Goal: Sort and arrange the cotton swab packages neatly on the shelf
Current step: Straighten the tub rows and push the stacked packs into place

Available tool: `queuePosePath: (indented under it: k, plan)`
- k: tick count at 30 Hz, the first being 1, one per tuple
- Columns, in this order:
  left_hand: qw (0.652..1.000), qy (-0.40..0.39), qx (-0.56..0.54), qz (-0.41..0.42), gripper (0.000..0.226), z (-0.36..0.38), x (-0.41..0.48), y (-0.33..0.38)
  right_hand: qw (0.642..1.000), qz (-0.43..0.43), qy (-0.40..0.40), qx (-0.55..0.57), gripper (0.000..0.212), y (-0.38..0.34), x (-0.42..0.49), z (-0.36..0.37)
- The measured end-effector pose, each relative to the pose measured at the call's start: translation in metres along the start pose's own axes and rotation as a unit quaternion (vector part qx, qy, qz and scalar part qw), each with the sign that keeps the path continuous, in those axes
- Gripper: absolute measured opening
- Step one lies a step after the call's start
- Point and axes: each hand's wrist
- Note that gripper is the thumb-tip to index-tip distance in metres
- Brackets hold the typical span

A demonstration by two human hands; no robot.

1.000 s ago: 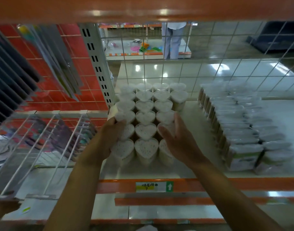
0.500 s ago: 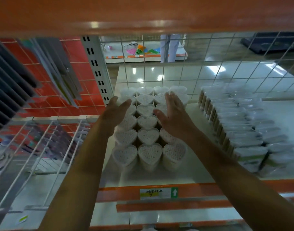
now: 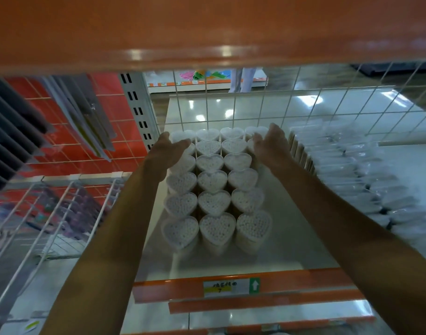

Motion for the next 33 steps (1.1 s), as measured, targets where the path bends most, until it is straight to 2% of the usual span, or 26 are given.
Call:
queuePosePath:
  k: [6,11,15,18,20,21,24,27,29,31,33]
  plan:
    - [1.0,-0.008,0.016,0.001,0.072,0.007,0.011,0.005,0.995,0.066,-0.055,0.057,0.039,0.014,0.022,0.007]
    - [1.0,-0.006,0.011,-0.003,0.074,0.008,0.016,0.001,0.994,0.056,-0.046,0.08,0.037,0.02,0.026,0.015]
    - [1.0,-0.007,0.013,-0.001,0.074,0.007,0.016,0.001,0.992,0.052,-0.063,0.099,0.028,0.022,0.027,0.016]
    - [0.997,0.001,0.074,0.023,0.075,0.007,0.006,0.002,0.998,0.033,-0.044,0.033,0.046,0.016,0.016,0.012]
    - [0.99,0.025,0.125,0.068,0.073,0.003,-0.007,0.003,0.998,-0.055,-0.003,-0.013,0.056,0.008,-0.005,0.004]
    - [0.984,0.038,0.149,0.092,0.07,0.0,-0.017,0.004,0.996,-0.092,-0.011,-0.018,0.059,0.002,-0.019,-0.003]
    - [0.961,0.026,0.233,0.148,0.064,-0.007,-0.06,0.002,0.971,-0.179,-0.145,-0.058,0.07,-0.008,-0.066,-0.024]
    - [0.923,-0.057,0.324,0.2,0.072,-0.007,-0.104,-0.007,0.925,-0.259,-0.252,-0.116,0.092,-0.01,-0.108,-0.042]
    - [0.903,-0.089,0.362,0.211,0.089,-0.002,-0.126,-0.016,0.898,-0.291,-0.286,-0.167,0.109,-0.005,-0.126,-0.045]
    - [0.89,-0.069,0.389,0.229,0.105,0.003,-0.141,-0.024,0.877,-0.313,-0.282,-0.23,0.12,0.001,-0.138,-0.043]
    - [0.874,-0.033,0.414,0.253,0.107,0.007,-0.153,-0.031,0.866,-0.311,-0.278,-0.274,0.125,0.004,-0.147,-0.042]
Point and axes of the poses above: each hand's wrist, its own x-axis towards the middle knuckle, its own z-axis out of the palm, y = z × x, and after that the axes turned 4 degrees about -z, right-handed
